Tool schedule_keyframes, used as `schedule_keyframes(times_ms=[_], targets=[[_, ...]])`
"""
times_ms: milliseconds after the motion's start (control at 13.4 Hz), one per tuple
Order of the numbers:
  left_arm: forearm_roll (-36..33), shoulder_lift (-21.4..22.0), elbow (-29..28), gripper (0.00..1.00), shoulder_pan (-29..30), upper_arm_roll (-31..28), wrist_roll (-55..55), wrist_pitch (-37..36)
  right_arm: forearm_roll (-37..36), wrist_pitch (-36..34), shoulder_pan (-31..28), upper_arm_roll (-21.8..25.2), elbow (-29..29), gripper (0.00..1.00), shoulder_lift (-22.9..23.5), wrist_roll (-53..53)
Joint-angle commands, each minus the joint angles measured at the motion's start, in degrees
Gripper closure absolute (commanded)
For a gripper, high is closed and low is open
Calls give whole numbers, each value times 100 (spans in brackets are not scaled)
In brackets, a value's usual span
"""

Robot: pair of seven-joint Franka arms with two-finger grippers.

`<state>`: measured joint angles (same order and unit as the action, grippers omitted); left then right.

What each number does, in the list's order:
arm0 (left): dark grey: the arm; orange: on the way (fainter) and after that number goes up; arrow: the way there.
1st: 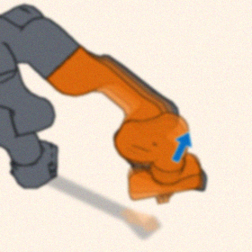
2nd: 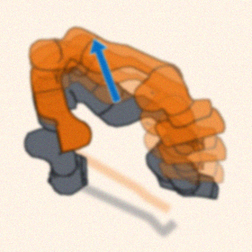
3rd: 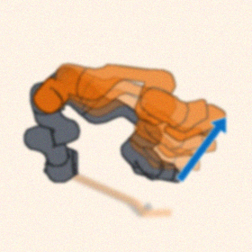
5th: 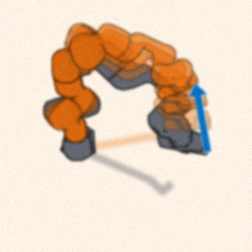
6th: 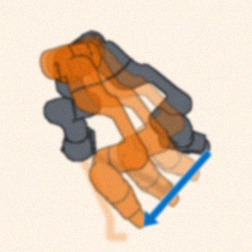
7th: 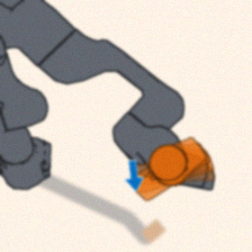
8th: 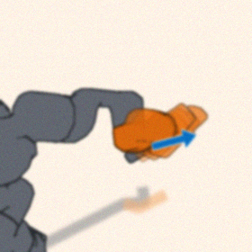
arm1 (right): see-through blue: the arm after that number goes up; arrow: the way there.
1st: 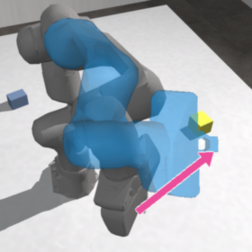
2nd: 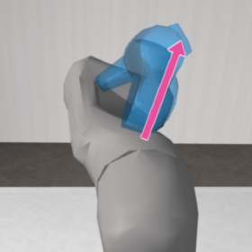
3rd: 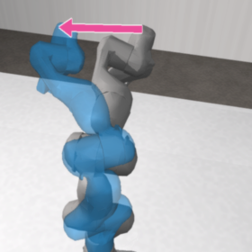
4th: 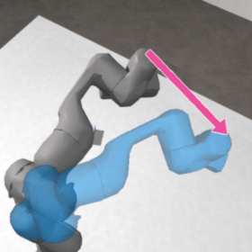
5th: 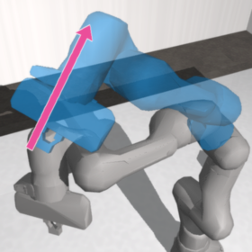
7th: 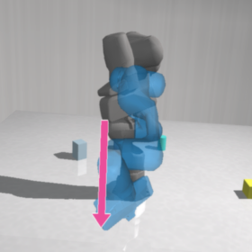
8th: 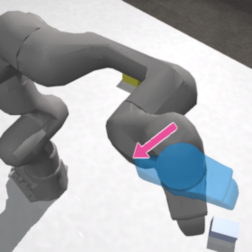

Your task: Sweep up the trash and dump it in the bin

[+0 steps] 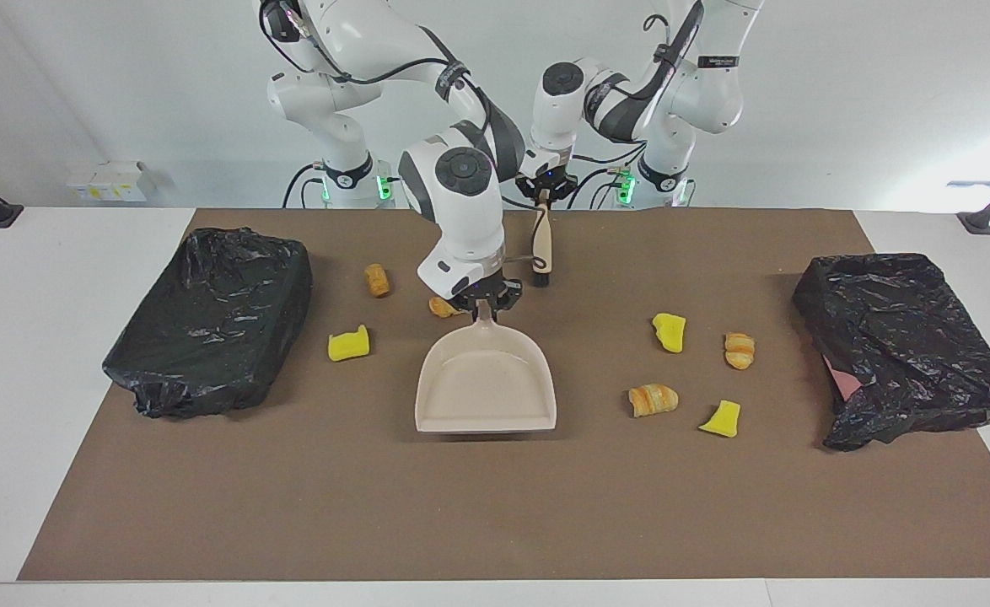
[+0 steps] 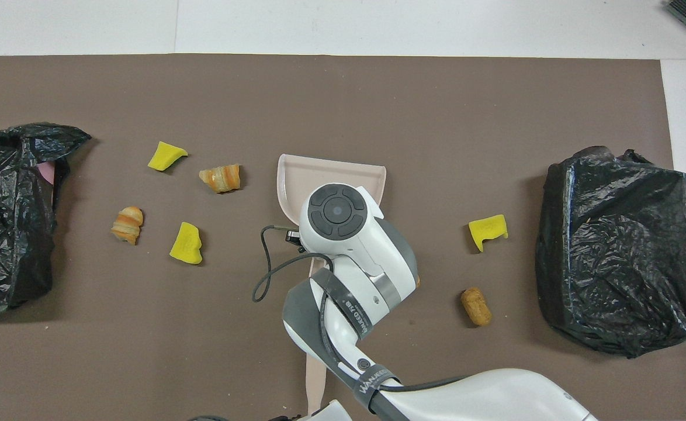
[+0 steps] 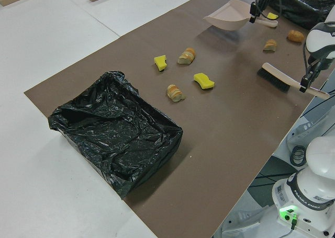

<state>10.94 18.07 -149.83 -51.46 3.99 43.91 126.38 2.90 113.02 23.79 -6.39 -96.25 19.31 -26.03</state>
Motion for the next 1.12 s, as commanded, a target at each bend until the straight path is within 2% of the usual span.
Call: schedule_keyframes(times_ms=[0,224,373,596,820,1043], targets=[[-47,91,331,100,793,31,-58,-526,70,-315,-189,-82,-51,100,-41,885],[-600,83,594,100,1610,31,-93,-737,-8,-518,-470,-64,-95,100,-32,3719],[-873,56,875,100,2103,31,-171,-991,-122,-395,-498,-55,-95,100,116,4945],[-1225,39,955,100,2867,31,-837,-1028,-1131,0,-419,-73,-60,100,284,6878],[-1287,-5,1000,100,3982,31,-1742,-958,-1221,36,-480,-82,-34,100,450,7199],[-1305,-76,982,100,4932,31,-2638,-870,-1230,27,-454,-82,291,100,750,7876]])
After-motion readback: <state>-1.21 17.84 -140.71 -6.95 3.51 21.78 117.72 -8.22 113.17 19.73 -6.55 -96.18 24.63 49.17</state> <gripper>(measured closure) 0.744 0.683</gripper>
